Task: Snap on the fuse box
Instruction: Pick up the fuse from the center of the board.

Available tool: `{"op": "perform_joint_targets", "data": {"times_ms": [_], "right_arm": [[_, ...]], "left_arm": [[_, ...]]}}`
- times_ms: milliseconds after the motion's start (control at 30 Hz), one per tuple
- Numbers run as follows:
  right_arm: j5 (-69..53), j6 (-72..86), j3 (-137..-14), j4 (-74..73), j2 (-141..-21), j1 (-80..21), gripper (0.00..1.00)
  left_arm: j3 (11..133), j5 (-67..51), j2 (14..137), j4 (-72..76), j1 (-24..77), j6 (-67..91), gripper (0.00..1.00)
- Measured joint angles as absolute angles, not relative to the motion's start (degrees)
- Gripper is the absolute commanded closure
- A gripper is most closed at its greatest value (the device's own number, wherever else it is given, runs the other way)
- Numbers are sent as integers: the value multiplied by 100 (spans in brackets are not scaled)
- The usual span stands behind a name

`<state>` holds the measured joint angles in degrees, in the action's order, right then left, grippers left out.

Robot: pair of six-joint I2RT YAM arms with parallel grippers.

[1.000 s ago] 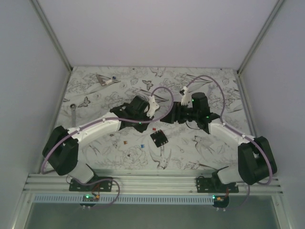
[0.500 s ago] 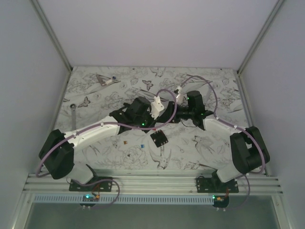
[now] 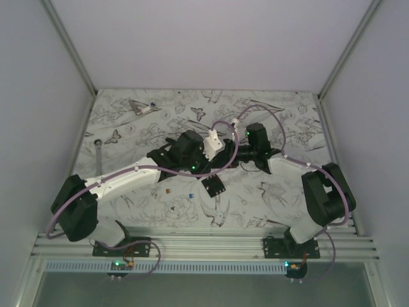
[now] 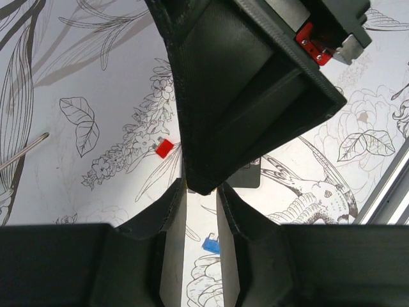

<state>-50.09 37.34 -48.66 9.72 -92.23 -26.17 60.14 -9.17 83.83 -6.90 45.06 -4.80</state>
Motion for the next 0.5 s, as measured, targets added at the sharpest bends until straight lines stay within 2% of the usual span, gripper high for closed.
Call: {"op": "perform_joint_targets", "data": {"times_ms": [167,500], "right_arm": [[-5122,3730,-4866,1013,-9225,-2622,57],[-5282,3614,-4928,998,-9356,-2716,69]], "left_arm": [[6014,-919,8383,-683,4506,-478,83],[6003,-934,8383,-766,4539,-478,83]]}}
